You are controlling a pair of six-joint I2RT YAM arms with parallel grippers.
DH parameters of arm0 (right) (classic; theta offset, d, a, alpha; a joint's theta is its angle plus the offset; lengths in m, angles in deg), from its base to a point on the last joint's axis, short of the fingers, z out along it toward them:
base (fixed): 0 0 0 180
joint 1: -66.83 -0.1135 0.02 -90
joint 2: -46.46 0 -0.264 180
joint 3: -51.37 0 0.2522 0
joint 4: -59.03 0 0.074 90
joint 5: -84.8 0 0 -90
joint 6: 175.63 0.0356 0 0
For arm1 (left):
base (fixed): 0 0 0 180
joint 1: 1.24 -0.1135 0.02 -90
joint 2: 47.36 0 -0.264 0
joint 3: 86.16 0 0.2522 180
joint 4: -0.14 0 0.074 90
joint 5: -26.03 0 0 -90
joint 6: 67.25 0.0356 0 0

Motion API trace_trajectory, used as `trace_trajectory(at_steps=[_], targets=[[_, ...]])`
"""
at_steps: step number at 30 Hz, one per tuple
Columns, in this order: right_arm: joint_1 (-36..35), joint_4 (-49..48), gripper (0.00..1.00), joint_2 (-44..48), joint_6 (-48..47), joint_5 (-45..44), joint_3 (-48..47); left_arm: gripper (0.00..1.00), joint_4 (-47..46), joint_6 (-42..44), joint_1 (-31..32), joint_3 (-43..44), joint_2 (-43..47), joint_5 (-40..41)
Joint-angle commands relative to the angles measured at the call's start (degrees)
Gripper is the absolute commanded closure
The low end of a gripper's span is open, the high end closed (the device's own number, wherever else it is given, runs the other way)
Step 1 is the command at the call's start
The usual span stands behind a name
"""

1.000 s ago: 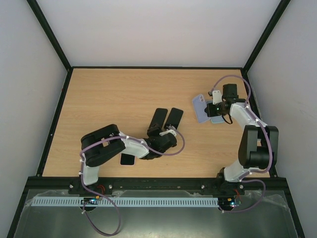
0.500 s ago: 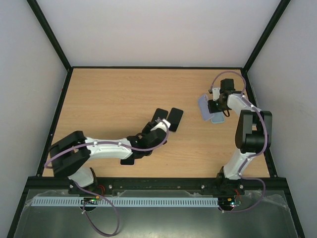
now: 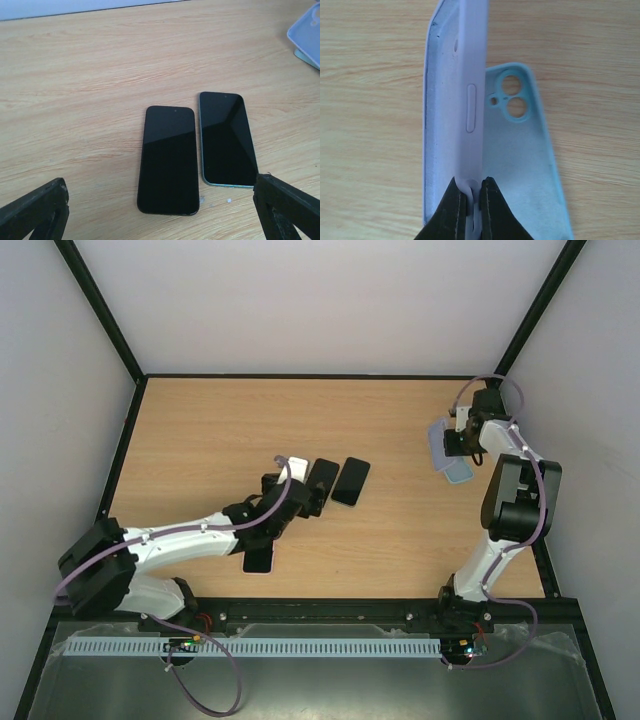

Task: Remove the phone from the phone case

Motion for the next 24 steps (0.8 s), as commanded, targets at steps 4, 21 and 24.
trace_trajectory(at_steps=[4, 21, 24], targets=[[-0.42, 10.48, 0.98, 3.42, -4.21, 16.67, -0.88, 0.00, 3.49, -8.59, -4.71, -2.46, 5.04, -3.90], [-0.42, 17.91, 0.89, -8.39, -7.10, 11.48, -6.50, 0.09, 17.83, -18.79, -6.73, -2.79, 12.55, -4.71], [-0.42, 17.20, 0.77, -7.63, -7.37, 10.60, -6.37, 0.08, 20.86, -22.14, -7.34, -2.97, 11.80, -5.66]])
